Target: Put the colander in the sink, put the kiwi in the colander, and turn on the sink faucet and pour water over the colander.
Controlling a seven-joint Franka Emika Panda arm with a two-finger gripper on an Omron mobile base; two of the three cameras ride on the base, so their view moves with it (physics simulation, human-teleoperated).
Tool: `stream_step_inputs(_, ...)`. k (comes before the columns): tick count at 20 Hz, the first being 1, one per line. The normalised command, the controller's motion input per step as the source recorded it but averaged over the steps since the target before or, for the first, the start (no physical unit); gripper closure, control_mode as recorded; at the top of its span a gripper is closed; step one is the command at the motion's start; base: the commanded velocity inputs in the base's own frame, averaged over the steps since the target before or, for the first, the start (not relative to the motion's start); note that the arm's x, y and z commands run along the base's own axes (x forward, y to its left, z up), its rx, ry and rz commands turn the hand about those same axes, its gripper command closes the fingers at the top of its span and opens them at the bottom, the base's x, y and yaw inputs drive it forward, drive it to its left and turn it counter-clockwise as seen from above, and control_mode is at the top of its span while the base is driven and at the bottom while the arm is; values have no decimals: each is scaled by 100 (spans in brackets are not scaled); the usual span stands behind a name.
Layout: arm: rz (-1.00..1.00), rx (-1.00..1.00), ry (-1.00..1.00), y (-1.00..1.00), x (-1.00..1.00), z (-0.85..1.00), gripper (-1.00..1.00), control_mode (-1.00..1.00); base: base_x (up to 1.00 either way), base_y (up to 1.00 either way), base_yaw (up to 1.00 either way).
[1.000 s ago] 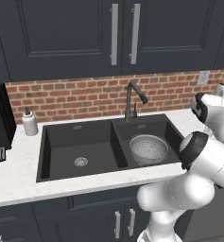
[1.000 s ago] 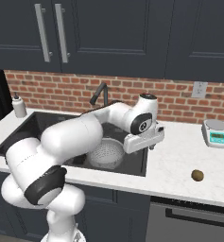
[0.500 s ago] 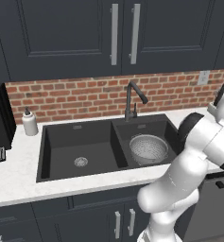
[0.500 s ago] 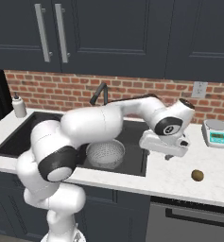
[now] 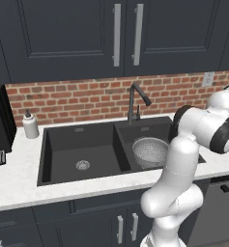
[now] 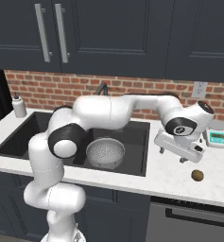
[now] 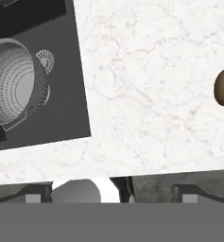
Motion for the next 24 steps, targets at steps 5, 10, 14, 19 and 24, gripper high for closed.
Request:
stream_step_inputs(5,-8,-17,0,-26,1,-20,-100,-100,0,0,0)
stream_step_inputs(10,-9,-18,0,-15,13,-26,-100,-100,0,0,0)
stream_step_inputs(14,-10,-12,2,-14,16,-9,-100,-100,0,0,0)
stream_step_inputs(19,-6,-17,0,-1,1,-26,-100,-100,0,0,0)
stream_step_inputs(24,0,-20,0,0,-1,-35,-100,-100,0,0,0)
